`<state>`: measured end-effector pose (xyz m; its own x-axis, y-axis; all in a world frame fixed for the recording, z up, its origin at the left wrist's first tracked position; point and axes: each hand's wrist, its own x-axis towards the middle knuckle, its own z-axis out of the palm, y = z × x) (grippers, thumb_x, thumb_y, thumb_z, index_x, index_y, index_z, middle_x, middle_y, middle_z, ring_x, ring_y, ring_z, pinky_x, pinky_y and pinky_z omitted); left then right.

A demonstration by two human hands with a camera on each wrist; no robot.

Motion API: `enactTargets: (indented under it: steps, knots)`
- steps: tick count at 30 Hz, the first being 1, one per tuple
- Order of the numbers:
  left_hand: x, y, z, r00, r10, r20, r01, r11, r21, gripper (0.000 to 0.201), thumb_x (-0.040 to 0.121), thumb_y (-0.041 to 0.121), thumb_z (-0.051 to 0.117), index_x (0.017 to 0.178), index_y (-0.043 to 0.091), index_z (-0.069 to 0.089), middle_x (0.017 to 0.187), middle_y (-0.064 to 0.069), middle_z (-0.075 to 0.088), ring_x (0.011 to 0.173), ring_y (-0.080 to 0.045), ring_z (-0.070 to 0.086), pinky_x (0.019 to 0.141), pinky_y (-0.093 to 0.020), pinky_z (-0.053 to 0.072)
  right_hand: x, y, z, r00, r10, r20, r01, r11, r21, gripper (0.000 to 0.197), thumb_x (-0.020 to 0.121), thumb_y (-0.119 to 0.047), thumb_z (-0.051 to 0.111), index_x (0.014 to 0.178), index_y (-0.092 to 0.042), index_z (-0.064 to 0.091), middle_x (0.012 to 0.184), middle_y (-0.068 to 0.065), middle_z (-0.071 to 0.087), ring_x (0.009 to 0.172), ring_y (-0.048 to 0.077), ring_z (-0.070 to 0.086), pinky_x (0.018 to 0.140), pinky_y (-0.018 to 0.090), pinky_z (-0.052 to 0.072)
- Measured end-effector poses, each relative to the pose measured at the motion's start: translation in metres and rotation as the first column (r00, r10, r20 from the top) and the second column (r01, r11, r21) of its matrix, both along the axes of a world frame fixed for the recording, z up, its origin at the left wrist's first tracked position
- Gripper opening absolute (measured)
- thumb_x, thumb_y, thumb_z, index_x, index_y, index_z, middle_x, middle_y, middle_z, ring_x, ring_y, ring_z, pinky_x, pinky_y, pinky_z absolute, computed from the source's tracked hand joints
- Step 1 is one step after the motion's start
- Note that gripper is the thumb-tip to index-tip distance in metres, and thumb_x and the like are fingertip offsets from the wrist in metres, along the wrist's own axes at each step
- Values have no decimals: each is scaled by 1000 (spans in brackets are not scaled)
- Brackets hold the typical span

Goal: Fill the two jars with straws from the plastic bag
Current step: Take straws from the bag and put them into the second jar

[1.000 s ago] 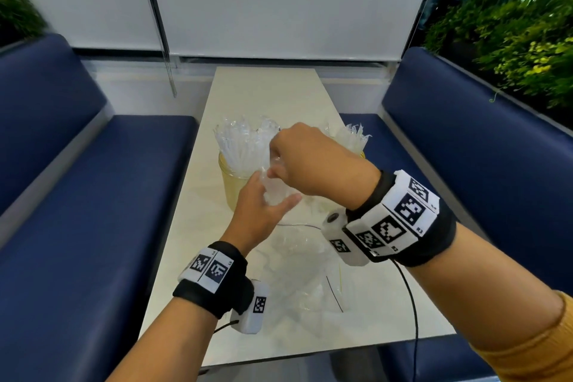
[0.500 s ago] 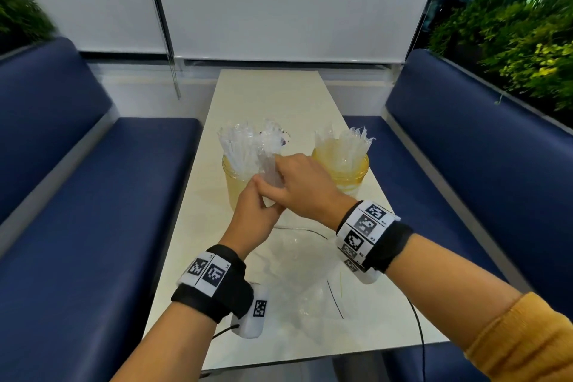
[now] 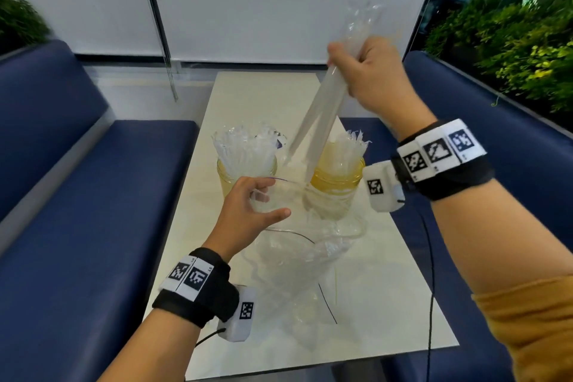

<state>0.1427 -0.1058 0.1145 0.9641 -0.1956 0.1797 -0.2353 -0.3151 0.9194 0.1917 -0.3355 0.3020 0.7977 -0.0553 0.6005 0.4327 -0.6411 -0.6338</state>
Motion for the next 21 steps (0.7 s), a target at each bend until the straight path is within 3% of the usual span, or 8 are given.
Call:
enactTargets:
  steps: [3, 6, 11, 16, 21]
  knots:
    - [2, 2, 1, 1000, 16, -9, -16, 1000, 6, 57, 69, 29, 91, 119, 30, 64, 121, 8, 59, 100, -4, 62, 87, -34, 57, 19, -26, 3, 995, -83, 54, 84, 996, -6, 66, 88, -50, 53, 69, 12, 55, 57, 14, 45, 48, 24, 40, 45, 34, 31]
    - [4, 3, 3, 1000, 16, 2, -16, 999, 33, 56, 72, 27, 89, 122, 28, 64, 121, 10, 59, 97, 2, 63, 83, -20, 53, 35, -39, -11, 972, -232, 34, 234, 964, -128, 52, 93, -49, 50, 56, -13, 42, 50, -1, 38, 44, 14, 32, 46, 26, 25]
    - [3, 4, 5, 1000, 2, -14, -1, 998, 60, 54, 74, 25, 88, 122, 28, 63, 122, 15, 58, 96, 8, 61, 74, -6, 47, 57, -46, -67, 927, -356, -117, 307, 900, -309, 43, 98, -46, 47, 65, -20, 39, 58, -2, 43, 48, 11, 37, 50, 27, 30]
    - [2, 6, 5, 1000, 5, -16, -4, 998, 67, 52, 74, 26, 87, 120, 31, 63, 123, 15, 59, 97, 5, 63, 77, -10, 50, 66, -50, -122, 887, -379, -262, 300, 907, -297, 43, 93, -53, 51, 64, -24, 37, 58, -4, 43, 53, 16, 44, 58, 32, 38]
    - [2, 6, 6, 1000, 4, -27, -3, 998, 56, 51, 74, 25, 88, 119, 33, 64, 124, 15, 60, 98, 2, 65, 86, -23, 55, 56, -53, -148, 804, -469, -367, 276, 839, -468, 51, 81, -61, 66, 77, -11, 59, 72, 0, 57, 76, 23, 63, 55, 27, 36]
